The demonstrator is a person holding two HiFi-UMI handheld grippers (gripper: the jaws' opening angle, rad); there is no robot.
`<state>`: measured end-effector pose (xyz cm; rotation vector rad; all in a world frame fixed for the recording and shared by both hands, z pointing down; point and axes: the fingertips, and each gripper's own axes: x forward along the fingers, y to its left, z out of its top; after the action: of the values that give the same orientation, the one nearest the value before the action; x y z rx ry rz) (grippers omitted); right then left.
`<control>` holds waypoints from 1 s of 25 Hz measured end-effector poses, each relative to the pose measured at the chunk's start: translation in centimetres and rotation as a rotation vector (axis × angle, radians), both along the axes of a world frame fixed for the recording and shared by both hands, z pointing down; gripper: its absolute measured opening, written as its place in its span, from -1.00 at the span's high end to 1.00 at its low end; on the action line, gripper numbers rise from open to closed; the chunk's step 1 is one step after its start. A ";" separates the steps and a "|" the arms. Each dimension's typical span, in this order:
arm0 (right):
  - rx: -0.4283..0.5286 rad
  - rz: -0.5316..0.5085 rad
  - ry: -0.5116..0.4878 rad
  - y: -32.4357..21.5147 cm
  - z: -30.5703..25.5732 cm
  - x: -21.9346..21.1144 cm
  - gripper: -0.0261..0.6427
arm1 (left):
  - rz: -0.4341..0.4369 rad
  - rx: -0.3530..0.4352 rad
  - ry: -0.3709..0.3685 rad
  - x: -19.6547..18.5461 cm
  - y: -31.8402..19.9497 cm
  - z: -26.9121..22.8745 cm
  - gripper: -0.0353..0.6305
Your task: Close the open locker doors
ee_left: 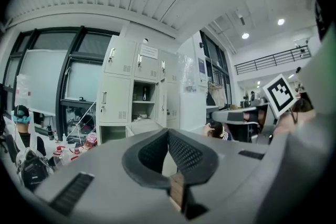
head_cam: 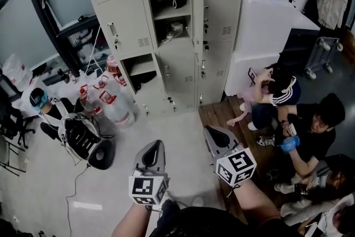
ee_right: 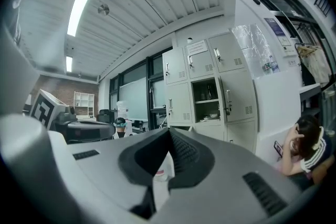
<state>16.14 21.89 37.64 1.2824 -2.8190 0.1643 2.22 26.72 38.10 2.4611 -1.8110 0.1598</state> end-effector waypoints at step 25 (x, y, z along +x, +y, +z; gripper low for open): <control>-0.031 0.063 0.001 -7.4 0.2 -11.8 0.92 | 0.073 -0.066 0.005 -11.7 -7.1 1.1 0.88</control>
<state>4.36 14.49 37.87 1.3654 -2.7651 0.2092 -9.45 19.60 39.20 2.4813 -1.6873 0.2145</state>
